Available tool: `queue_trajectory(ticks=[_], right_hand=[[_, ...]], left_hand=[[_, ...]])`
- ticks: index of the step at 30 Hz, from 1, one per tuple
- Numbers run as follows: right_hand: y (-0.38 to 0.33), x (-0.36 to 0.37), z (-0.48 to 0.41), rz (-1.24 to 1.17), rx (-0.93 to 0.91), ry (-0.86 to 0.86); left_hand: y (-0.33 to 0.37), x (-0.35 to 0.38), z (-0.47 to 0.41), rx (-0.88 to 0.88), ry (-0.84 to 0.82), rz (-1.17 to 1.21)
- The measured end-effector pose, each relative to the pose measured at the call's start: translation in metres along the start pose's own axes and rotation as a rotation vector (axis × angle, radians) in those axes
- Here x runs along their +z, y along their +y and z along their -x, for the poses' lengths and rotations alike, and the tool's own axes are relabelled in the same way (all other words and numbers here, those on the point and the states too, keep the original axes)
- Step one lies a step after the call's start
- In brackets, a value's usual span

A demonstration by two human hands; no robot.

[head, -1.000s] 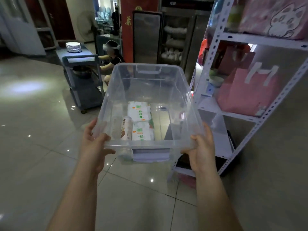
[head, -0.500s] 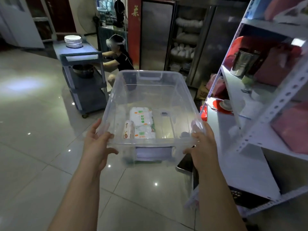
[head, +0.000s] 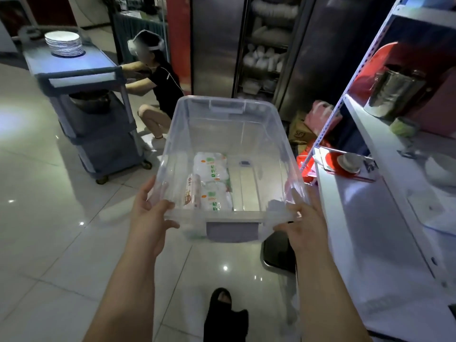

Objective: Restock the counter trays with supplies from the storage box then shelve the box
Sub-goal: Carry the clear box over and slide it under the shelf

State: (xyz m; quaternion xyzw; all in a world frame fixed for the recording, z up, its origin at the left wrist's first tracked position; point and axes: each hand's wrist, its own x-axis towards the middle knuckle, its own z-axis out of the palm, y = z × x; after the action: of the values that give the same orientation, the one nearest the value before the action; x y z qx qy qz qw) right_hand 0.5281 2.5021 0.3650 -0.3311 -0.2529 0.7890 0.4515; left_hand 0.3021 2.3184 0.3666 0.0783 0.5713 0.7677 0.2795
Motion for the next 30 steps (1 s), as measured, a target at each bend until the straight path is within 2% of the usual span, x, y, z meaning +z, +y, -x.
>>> queue_trajectory(ticks=[5, 9, 11, 12, 13, 15, 18, 22, 27, 30], right_hand=[[-0.021, 0.046, -0.109, 0.251, -0.127, 0.060], [-0.057, 0.083, -0.190, 0.349, -0.199, 0.009], [-0.073, 0.098, -0.228, 0.260, -0.103, 0.005], [-0.076, 0.106, -0.246, 0.219, -0.103, 0.023], [-0.077, 0.107, -0.262, 0.267, -0.193, 0.051], [-0.076, 0.101, -0.291, 0.212, -0.127, 0.040], [-0.059, 0.079, -0.329, 0.317, -0.147, 0.089], [-0.019, 0.044, -0.376, 0.141, -0.060, 0.218], [0.029, 0.015, -0.412, 0.118, 0.058, 0.456], [0.056, 0.016, -0.435, 0.074, 0.047, 0.586]], left_hand=[[0.011, 0.057, -0.095, 0.016, 0.001, 0.017], [0.038, 0.118, -0.168, 0.091, -0.065, 0.014], [0.045, 0.145, -0.201, 0.106, -0.079, 0.021], [0.045, 0.156, -0.217, 0.108, -0.087, 0.022], [0.043, 0.165, -0.232, 0.105, -0.097, 0.021], [0.036, 0.179, -0.264, 0.085, -0.127, 0.024], [0.014, 0.194, -0.315, 0.018, -0.197, 0.008], [-0.029, 0.213, -0.386, -0.137, -0.227, -0.072], [-0.082, 0.245, -0.474, -0.336, -0.358, -0.253], [-0.105, 0.265, -0.530, -0.440, -0.431, -0.367]])
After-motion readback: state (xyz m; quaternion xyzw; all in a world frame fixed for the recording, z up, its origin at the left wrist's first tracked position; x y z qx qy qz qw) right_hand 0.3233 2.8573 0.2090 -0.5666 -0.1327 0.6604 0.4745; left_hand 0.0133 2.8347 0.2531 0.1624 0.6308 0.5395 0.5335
